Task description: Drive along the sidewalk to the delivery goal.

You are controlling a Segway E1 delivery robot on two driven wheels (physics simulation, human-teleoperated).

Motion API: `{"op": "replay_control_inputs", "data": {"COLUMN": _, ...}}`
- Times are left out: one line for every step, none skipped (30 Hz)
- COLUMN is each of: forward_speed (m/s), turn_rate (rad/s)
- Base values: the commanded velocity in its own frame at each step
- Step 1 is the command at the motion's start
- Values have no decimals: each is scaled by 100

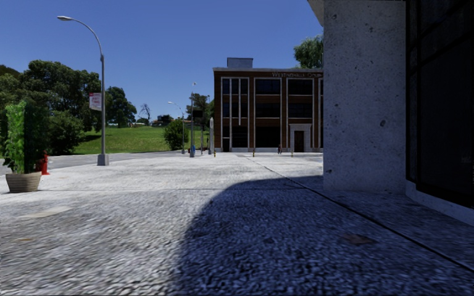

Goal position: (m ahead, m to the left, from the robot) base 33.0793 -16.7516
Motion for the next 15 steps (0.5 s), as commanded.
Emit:
{"op": "replay_control_inputs", "data": {"forward_speed": 200, "turn_rate": 0}}
{"op": "replay_control_inputs", "data": {"forward_speed": 200, "turn_rate": 0}}
{"op": "replay_control_inputs", "data": {"forward_speed": 200, "turn_rate": 0}}
{"op": "replay_control_inputs", "data": {"forward_speed": 200, "turn_rate": 0}}
{"op": "replay_control_inputs", "data": {"forward_speed": 200, "turn_rate": 0}}
{"op": "replay_control_inputs", "data": {"forward_speed": 200, "turn_rate": 0}}
{"op": "replay_control_inputs", "data": {"forward_speed": 200, "turn_rate": 0}}
{"op": "replay_control_inputs", "data": {"forward_speed": 200, "turn_rate": 0}}
{"op": "replay_control_inputs", "data": {"forward_speed": 200, "turn_rate": 0}}
{"op": "replay_control_inputs", "data": {"forward_speed": 200, "turn_rate": 0}}
{"op": "replay_control_inputs", "data": {"forward_speed": 200, "turn_rate": 0}}
{"op": "replay_control_inputs", "data": {"forward_speed": 200, "turn_rate": 0}}
{"op": "replay_control_inputs", "data": {"forward_speed": 200, "turn_rate": 0}}
{"op": "replay_control_inputs", "data": {"forward_speed": 200, "turn_rate": 0}}
{"op": "replay_control_inputs", "data": {"forward_speed": 200, "turn_rate": 0}}
